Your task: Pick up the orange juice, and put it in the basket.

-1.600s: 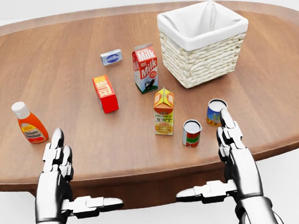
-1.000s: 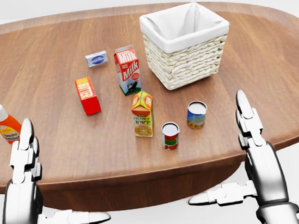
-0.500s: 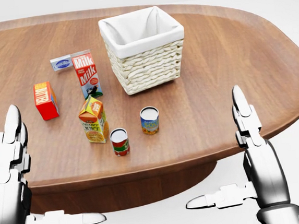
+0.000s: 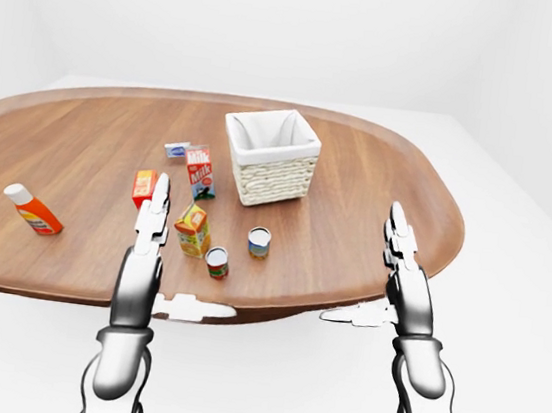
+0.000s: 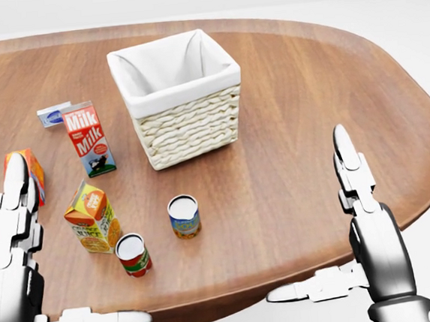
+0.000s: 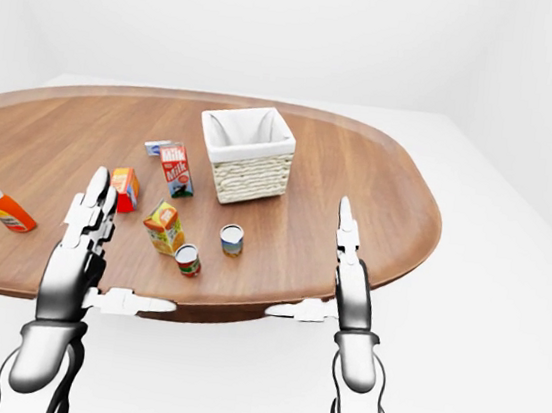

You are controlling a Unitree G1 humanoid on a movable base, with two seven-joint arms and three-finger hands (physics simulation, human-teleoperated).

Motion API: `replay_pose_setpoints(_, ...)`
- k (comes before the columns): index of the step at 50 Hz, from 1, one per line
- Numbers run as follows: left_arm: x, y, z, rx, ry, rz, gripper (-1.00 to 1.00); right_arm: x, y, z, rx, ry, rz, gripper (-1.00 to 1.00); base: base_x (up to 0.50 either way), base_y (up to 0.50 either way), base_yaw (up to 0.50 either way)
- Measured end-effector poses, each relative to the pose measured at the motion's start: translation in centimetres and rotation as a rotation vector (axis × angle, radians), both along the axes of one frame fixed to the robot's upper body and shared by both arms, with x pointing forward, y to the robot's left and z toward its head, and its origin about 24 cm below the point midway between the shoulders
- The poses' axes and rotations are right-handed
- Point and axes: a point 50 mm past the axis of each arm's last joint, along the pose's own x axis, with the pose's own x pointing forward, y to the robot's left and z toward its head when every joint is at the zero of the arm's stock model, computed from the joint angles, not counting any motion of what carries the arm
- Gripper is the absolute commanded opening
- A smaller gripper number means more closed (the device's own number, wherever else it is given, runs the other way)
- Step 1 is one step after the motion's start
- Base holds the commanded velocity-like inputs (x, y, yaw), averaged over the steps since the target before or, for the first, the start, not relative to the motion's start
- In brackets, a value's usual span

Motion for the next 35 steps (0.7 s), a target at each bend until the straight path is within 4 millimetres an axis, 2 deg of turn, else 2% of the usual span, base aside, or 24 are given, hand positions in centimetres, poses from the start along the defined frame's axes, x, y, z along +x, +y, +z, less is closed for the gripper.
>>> replay_pose_setpoints(13,-0.6,0.3,0.7,-0.003,-0.014,0.001,1.0,-0.1,0.0,0.0,-0.006,0.0,-0.008,1.0,0.47,0.0,0.0)
replay_pose_setpoints(35,-1.4,0.2,1.8,0.006,-0.038,-0.007,1.0,-0.5,-0.1,1.0,-0.005,-0.041,-0.007,1.0,0.47,0.0,0.0)
